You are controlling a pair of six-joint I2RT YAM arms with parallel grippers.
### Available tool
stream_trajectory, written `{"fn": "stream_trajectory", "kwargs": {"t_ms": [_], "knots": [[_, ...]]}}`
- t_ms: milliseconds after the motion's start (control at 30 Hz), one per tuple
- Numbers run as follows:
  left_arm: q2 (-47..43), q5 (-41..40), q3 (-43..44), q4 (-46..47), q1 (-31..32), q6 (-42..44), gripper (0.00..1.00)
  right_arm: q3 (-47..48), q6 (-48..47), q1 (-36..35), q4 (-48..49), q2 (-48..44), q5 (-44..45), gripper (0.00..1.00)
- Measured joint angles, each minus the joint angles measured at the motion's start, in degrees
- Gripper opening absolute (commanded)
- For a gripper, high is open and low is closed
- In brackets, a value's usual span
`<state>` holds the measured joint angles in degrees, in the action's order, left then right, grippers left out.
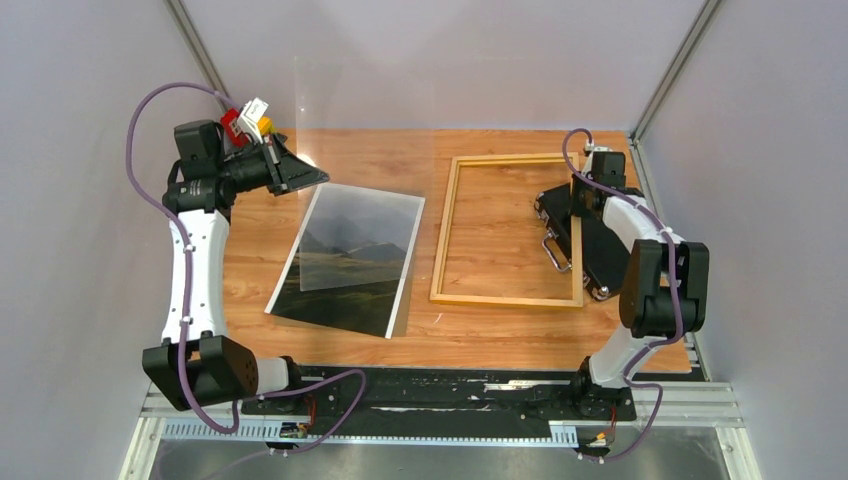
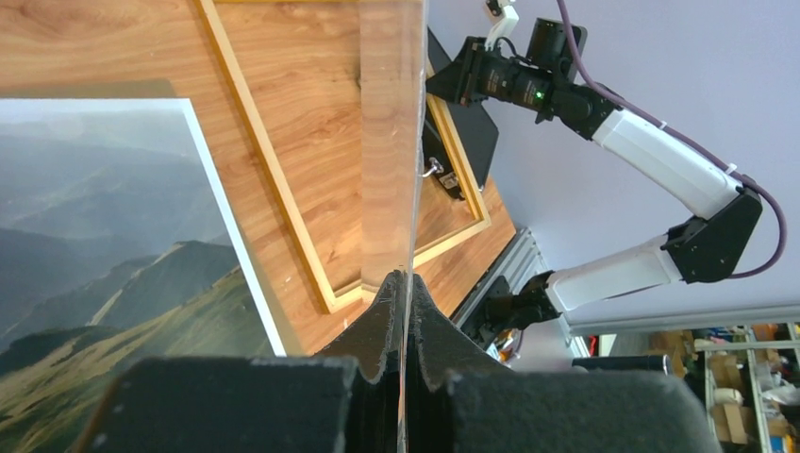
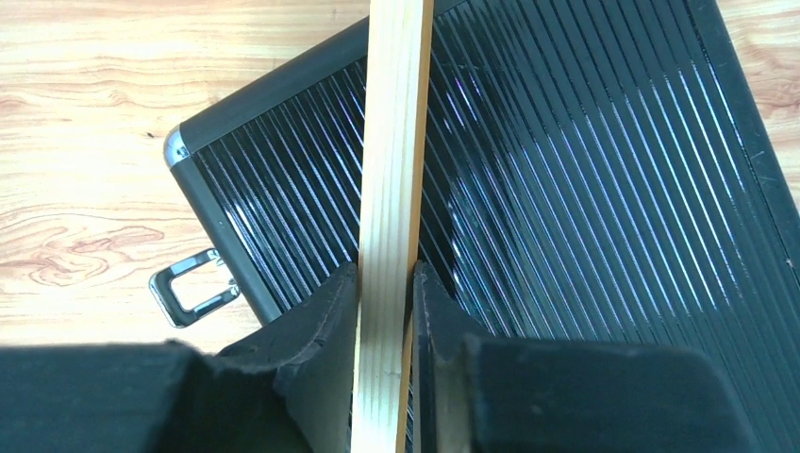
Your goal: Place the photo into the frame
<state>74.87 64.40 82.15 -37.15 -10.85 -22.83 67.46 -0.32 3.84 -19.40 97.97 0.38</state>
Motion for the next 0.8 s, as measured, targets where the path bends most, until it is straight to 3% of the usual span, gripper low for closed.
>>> {"fn": "stream_trajectory", "kwargs": {"t_ms": [367,800], "knots": [[-0.5,-1.4,-1.8,0.1,0.0,0.7,0.00,-2.3,3.3,-2.9,2.1,-1.4,-1.9,0.00],[-0.5,-3.9,-1.7,-1.9,0.0,3.3,0.00,-3.0,5.2,-12.7,2.0,-1.8,-0.2,0.00]]}}
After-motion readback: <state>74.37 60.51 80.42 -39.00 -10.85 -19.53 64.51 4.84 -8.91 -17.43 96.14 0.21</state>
